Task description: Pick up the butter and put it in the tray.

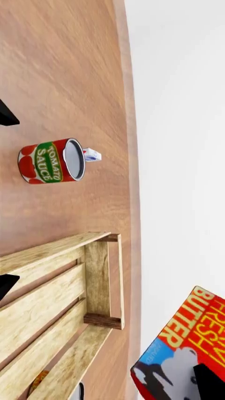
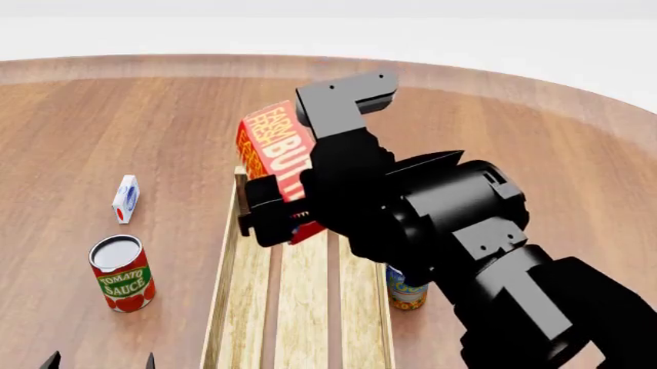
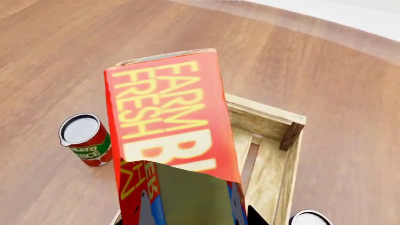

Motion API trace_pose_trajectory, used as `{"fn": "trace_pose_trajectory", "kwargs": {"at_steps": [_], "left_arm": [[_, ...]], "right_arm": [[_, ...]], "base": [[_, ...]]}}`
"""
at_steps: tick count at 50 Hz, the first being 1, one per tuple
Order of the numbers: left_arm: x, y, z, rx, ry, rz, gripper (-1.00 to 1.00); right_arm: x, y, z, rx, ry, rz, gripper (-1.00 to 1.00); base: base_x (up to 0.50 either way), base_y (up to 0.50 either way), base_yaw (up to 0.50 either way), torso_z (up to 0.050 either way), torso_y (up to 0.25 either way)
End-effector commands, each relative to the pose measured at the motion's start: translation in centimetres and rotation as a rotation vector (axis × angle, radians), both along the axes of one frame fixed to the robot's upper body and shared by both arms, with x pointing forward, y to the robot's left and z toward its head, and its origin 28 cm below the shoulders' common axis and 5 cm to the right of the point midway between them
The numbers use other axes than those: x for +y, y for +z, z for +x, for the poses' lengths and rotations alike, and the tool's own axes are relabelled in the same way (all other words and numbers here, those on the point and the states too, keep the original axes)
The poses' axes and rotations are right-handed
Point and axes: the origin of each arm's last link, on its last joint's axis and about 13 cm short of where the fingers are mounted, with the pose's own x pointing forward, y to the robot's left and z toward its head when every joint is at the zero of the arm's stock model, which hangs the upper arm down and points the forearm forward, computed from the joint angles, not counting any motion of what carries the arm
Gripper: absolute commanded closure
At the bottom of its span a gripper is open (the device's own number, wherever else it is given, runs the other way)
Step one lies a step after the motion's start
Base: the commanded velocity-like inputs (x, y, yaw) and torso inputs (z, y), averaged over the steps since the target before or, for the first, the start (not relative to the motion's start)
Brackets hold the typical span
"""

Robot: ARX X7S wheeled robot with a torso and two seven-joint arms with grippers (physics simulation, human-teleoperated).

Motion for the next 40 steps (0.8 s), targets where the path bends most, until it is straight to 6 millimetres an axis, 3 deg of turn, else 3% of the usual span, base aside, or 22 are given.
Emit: {"fn": "trace_pose_trajectory", "kwargs": {"at_steps": [1,40], "left_arm": [[0.0,0.1,-0.1,-0.002,-0.003,-0.001,-1.0],[0.0,0.1,-0.1,-0.003,-0.003,-0.002,-1.0]], "right_arm": [[0.2,-0.1,0.6,-0.026,0.016,-0.014,1.0],[0.2,-4.3,1.4,0.097,0.016,-0.052,1.0]], "base": [[0.0,0.0,0.0,0.0,0.0],[0.0,0.0,0.0,0.001,0.001]]}}
